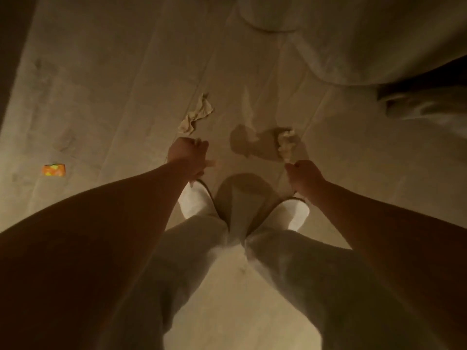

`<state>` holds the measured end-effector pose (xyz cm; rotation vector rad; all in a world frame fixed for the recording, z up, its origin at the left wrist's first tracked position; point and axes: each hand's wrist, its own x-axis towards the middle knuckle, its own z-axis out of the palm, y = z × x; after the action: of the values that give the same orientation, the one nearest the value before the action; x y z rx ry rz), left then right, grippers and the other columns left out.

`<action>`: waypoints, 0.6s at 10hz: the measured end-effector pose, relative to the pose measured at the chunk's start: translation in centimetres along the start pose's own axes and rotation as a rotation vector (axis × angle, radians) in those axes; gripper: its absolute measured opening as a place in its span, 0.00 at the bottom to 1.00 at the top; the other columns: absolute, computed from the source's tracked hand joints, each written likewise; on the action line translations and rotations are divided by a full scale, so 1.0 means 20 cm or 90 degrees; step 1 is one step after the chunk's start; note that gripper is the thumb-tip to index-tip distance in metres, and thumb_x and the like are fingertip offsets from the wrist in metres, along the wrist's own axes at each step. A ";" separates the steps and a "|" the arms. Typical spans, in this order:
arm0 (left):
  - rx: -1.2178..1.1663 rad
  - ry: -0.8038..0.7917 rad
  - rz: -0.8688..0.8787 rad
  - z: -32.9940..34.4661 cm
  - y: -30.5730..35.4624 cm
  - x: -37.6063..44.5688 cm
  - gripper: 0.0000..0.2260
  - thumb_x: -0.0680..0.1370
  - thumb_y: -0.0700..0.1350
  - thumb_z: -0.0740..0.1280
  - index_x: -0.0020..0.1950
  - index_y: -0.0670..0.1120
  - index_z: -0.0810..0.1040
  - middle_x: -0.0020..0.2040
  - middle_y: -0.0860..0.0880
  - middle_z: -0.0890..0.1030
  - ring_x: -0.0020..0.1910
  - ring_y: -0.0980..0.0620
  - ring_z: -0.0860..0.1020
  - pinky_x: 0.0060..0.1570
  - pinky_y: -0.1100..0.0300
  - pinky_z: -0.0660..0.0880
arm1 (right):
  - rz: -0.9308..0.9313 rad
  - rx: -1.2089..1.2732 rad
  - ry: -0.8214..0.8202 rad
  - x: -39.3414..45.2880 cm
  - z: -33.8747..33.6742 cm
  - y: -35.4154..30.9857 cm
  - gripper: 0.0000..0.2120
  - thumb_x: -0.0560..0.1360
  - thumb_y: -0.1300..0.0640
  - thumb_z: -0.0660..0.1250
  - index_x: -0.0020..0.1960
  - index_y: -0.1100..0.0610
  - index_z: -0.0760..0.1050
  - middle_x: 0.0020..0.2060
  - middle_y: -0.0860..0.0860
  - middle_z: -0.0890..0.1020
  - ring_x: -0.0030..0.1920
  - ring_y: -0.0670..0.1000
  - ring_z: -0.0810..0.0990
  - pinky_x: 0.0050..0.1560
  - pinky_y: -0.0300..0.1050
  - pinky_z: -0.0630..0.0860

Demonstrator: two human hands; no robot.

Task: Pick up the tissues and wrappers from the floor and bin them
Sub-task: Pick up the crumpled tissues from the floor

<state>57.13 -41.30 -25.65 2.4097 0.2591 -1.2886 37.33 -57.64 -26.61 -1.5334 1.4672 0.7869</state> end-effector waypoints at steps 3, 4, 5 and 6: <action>0.058 0.124 0.078 0.23 -0.08 0.79 0.36 0.75 0.54 0.70 0.78 0.54 0.56 0.59 0.42 0.81 0.50 0.39 0.84 0.48 0.44 0.83 | -0.130 -0.048 0.132 0.81 0.31 0.04 0.20 0.81 0.57 0.57 0.73 0.57 0.63 0.62 0.60 0.76 0.59 0.62 0.78 0.57 0.57 0.73; 0.071 0.093 0.099 0.28 -0.09 0.93 0.27 0.75 0.56 0.68 0.72 0.55 0.62 0.54 0.48 0.80 0.46 0.42 0.84 0.46 0.45 0.83 | -0.171 -0.020 0.160 0.93 0.37 0.03 0.13 0.84 0.51 0.52 0.63 0.57 0.68 0.48 0.53 0.74 0.47 0.55 0.77 0.50 0.54 0.73; 0.113 0.102 0.079 0.31 -0.09 1.00 0.17 0.79 0.50 0.67 0.65 0.51 0.69 0.54 0.47 0.81 0.48 0.43 0.83 0.47 0.48 0.82 | -0.129 -0.090 0.145 0.96 0.38 0.02 0.17 0.83 0.53 0.56 0.69 0.59 0.67 0.54 0.59 0.77 0.54 0.60 0.78 0.51 0.51 0.71; 0.210 0.039 0.089 0.34 -0.11 0.98 0.13 0.81 0.46 0.66 0.64 0.43 0.75 0.58 0.44 0.80 0.53 0.45 0.80 0.46 0.55 0.74 | -0.101 -0.116 0.066 0.94 0.39 0.04 0.14 0.81 0.59 0.60 0.64 0.63 0.74 0.58 0.60 0.80 0.59 0.61 0.79 0.48 0.44 0.71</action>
<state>62.26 -42.64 -45.92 2.6875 -0.1147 -1.2785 39.64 -59.25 -46.76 -1.8276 1.3563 0.7728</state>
